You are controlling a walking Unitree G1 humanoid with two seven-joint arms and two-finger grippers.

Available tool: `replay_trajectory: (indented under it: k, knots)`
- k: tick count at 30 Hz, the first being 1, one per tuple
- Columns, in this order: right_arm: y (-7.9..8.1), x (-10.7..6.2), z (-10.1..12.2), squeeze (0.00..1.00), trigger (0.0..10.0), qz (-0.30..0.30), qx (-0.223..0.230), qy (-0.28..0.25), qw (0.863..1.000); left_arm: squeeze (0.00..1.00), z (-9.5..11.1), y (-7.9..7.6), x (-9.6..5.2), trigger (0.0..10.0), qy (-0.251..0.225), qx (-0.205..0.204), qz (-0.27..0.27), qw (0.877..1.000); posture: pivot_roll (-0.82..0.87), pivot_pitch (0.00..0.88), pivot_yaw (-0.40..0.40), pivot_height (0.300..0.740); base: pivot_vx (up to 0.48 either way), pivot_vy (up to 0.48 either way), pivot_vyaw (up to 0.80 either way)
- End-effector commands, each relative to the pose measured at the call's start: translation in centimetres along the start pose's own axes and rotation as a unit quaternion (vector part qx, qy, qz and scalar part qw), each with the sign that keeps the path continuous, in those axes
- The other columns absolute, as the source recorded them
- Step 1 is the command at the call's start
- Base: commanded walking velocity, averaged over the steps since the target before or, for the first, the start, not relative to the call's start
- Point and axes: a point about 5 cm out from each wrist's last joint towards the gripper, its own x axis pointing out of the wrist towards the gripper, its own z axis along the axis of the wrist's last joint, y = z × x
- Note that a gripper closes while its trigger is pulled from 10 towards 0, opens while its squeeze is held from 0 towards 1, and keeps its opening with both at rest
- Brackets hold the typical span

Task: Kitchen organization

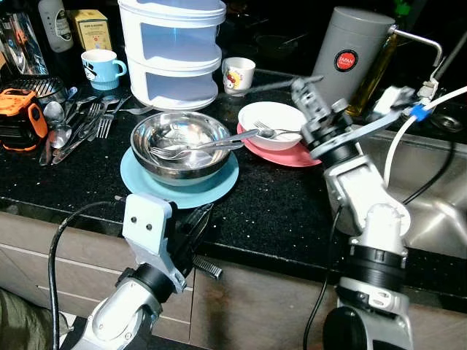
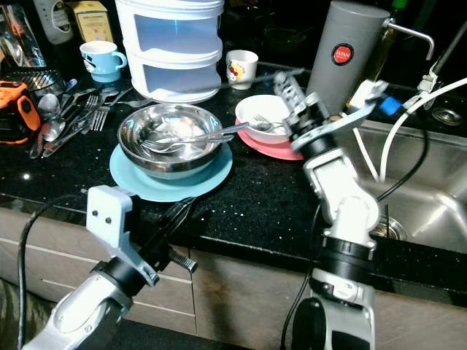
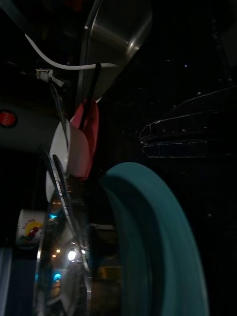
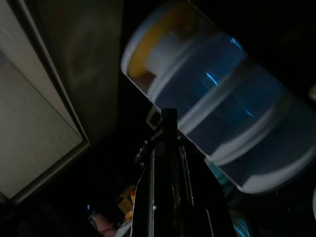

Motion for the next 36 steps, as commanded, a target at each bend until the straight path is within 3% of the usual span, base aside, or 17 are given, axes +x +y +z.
replay_trajectory:
  k: [1, 2, 3, 4, 5, 9, 20, 25, 28, 29, 30, 36]
  knots:
    - [0.4, 0.0, 0.6, 0.00, 0.0, 0.009, 0.000, -0.015, 1.000, 0.00, -0.3, -0.1, 0.1, 10.0, 0.002, -0.007, -0.001, 1.000, 0.17, 0.000, -0.075, 0.740, 0.000, 0.000, 0.00]
    - [0.4, 0.0, 0.7, 0.00, 0.0, 0.010, -0.001, -0.017, 1.000, 0.00, -0.3, -0.1, 0.1, 10.0, 0.002, -0.007, -0.002, 1.000, 0.17, 0.000, -0.076, 0.740, 0.000, 0.000, 0.00]
    - [0.3, 0.0, 0.8, 0.00, 1.6, 0.007, -0.008, -0.018, 1.000, 0.00, -0.3, -0.1, 0.2, 10.0, 0.002, -0.007, -0.002, 1.000, 0.17, 0.000, -0.076, 0.740, 0.000, 0.000, 0.00]
    - [0.3, 0.0, 0.9, 0.00, 1.6, 0.004, -0.014, -0.018, 1.000, 0.00, -0.3, -0.1, 0.2, 10.0, 0.001, -0.007, -0.002, 1.000, 0.17, 0.000, -0.076, 0.740, 0.000, 0.000, 0.00]
    - [-0.3, 0.0, 1.1, 0.00, 10.0, -0.019, -0.040, -0.006, 0.999, 0.00, -0.3, 0.0, 0.3, 10.0, 0.001, -0.007, -0.003, 1.000, 0.17, 0.000, -0.075, 0.740, 0.000, 0.000, 0.00]
    - [-1.1, 0.0, 1.2, 0.00, 10.0, -0.043, -0.075, 0.022, 0.996, 0.00, -0.1, 0.1, 0.4, 10.0, -0.003, -0.004, -0.004, 1.000, 0.17, 0.000, -0.074, 0.740, 0.000, 0.000, -0.14]
    - [-2.6, -0.7, 3.1, 0.00, 10.0, -0.084, -0.118, -0.006, 0.989, 0.00, 0.2, 0.5, 0.9, 10.0, -0.011, 0.003, -0.013, 1.000, 0.16, 0.000, -0.069, 0.740, 0.000, 0.000, -0.75]
    - [-3.3, -0.9, 3.8, 0.00, 10.0, -0.107, -0.104, -0.036, 0.988, 0.00, 0.1, 0.5, 0.9, 10.0, -0.010, 0.002, -0.015, 1.000, 0.16, 0.000, -0.069, 0.740, 0.000, 0.000, -0.77]
    - [-4.3, -1.2, 4.2, 0.00, 10.0, -0.150, -0.132, -0.046, 0.979, 0.00, 0.1, 0.5, 0.9, 10.0, -0.009, 0.002, -0.015, 1.000, 0.16, 0.000, -0.071, 0.740, 0.000, 0.000, -0.63]
    - [-4.8, -1.3, 4.0, 0.00, 10.0, -0.175, -0.208, -0.021, 0.962, 0.00, 0.1, 0.5, 0.9, 10.0, -0.009, 0.002, -0.015, 1.000, 0.16, 0.000, -0.071, 0.740, 0.000, 0.000, 0.00]
    - [-4.9, -1.3, 3.9, 0.00, 10.0, -0.178, -0.227, -0.014, 0.957, 0.00, 0.1, 0.5, 0.9, 10.0, -0.008, 0.001, -0.015, 1.000, 0.16, 0.000, -0.071, 0.740, 0.000, 0.000, 0.00]
    - [-5.1, -1.1, 3.7, 0.00, 10.0, -0.191, -0.277, -0.010, 0.942, 0.00, 0.1, 0.5, 0.9, 10.0, -0.008, 0.001, -0.016, 1.000, 0.16, 0.000, -0.067, 0.740, 0.000, 0.000, 0.00]
